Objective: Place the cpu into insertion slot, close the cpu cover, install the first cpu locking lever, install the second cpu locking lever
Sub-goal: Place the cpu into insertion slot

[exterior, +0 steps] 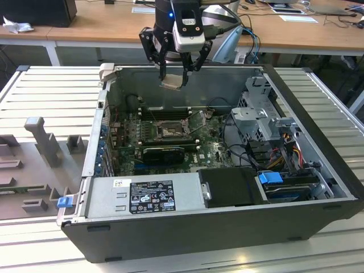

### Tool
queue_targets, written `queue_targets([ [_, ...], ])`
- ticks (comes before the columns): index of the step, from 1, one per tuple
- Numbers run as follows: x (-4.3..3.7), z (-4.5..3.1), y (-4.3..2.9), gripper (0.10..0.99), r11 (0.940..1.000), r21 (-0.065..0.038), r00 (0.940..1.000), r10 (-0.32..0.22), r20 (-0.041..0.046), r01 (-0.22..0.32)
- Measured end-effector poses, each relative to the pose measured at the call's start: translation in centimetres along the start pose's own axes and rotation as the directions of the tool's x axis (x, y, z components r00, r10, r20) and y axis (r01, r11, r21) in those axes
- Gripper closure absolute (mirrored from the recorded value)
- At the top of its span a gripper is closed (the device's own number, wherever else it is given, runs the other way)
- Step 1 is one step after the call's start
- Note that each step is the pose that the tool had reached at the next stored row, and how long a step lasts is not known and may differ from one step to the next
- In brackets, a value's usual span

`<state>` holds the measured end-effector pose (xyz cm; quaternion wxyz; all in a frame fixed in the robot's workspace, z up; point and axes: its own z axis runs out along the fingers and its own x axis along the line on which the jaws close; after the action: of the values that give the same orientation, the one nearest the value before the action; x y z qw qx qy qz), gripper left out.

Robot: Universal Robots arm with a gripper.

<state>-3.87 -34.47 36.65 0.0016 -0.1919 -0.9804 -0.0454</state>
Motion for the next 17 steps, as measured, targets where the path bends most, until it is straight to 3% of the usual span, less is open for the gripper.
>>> queue_targets([
  [17, 0.0, 0.14, -0.02, 0.557, 0.9988, -0.001, 0.9988, 0.048, 0.0043, -0.048],
])
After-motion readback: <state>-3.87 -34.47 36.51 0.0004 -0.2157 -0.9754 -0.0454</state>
